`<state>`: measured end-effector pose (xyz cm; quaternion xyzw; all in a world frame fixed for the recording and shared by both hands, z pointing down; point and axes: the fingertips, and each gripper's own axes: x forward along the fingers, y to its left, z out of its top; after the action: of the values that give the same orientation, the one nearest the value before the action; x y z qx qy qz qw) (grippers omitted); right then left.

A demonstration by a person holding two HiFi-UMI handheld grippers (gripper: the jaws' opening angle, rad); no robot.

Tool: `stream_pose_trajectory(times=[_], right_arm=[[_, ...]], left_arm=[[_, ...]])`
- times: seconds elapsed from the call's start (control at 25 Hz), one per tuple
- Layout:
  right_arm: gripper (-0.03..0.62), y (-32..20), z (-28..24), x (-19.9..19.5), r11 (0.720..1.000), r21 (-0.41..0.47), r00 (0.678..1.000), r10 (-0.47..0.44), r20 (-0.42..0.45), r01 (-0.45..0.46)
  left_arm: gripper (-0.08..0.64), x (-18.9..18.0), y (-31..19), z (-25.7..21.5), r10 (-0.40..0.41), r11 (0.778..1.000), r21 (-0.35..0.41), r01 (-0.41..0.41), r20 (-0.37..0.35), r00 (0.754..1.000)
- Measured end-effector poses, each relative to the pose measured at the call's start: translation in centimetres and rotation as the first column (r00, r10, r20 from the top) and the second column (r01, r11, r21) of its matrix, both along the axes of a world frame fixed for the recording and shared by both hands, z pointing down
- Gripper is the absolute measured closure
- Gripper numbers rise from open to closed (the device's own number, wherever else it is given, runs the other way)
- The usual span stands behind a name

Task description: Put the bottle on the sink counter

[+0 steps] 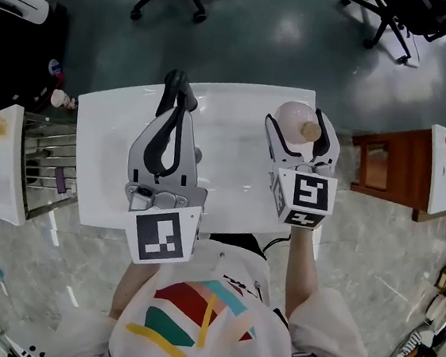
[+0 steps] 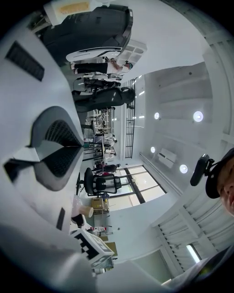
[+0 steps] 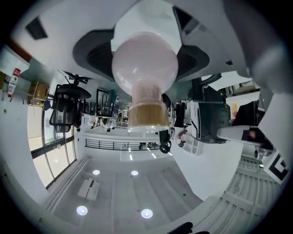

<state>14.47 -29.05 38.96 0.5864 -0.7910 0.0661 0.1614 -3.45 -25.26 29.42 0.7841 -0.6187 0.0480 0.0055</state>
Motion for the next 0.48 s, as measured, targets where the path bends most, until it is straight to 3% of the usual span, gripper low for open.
stream_pose_trajectory(times=[0.48], right_arm=[[0.206, -3.0, 5.6, 2.9, 0.992, -0.120, 0.999, 0.024, -0.022, -0.027]], left_arm=[[0.541, 0.9, -1.7, 2.5, 0.013, 0.998, -0.061, -0.012, 0.029, 0.999]])
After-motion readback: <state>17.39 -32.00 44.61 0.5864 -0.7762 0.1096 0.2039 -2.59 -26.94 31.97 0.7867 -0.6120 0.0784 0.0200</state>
